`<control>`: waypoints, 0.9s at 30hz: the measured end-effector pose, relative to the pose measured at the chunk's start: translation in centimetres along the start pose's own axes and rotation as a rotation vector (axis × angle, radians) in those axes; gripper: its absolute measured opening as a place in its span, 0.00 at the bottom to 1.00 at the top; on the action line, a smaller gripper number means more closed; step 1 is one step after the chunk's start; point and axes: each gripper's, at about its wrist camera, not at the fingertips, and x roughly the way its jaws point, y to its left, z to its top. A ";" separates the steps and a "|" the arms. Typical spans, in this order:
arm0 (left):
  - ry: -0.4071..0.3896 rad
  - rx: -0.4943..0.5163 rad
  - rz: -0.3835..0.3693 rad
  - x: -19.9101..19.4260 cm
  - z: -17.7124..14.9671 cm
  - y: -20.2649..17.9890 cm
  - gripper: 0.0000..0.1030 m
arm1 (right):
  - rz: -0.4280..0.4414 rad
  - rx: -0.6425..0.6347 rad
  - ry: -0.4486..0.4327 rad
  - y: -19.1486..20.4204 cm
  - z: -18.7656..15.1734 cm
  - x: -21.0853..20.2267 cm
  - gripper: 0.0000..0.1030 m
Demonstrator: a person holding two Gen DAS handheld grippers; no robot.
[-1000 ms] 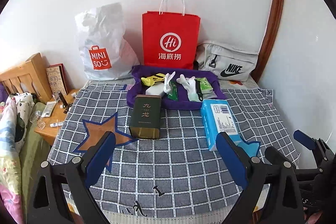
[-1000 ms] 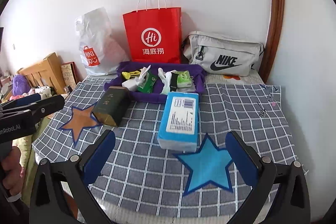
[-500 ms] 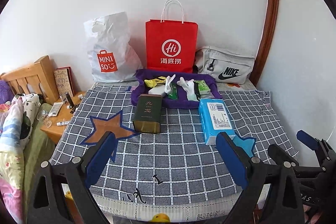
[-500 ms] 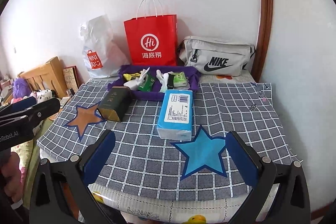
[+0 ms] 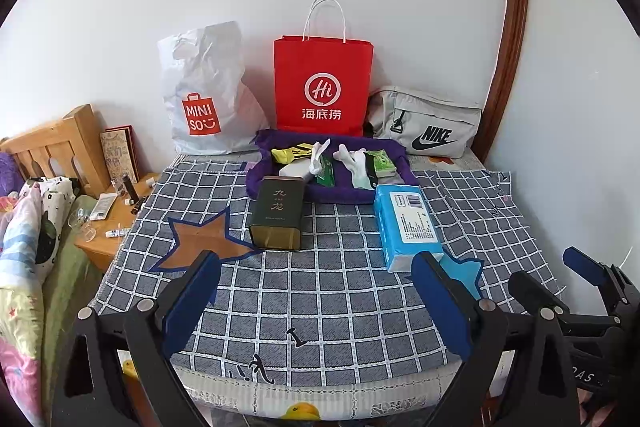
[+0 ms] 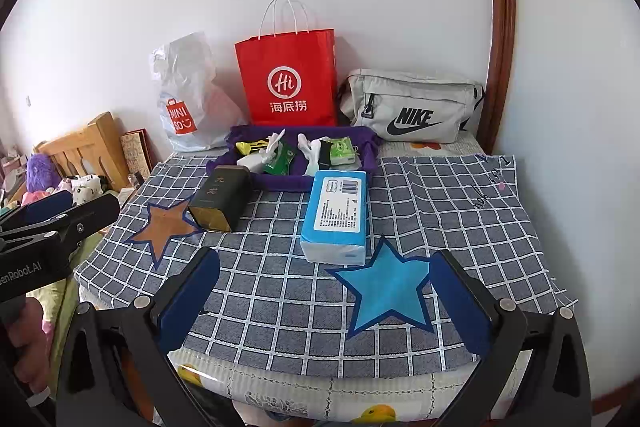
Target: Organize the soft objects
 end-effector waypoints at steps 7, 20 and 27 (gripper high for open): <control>0.003 -0.001 0.007 0.1 0.0 0.2 0.94 | 0.000 -0.002 -0.002 0.0 -0.2 -0.2 1.00; 0.003 0.001 0.007 0.0 0.0 0.2 0.94 | 0.001 0.002 -0.002 0.0 -0.1 -0.1 1.00; 0.004 -0.003 0.004 -0.1 0.0 0.1 0.94 | 0.002 0.003 -0.003 0.0 -0.1 -0.1 1.00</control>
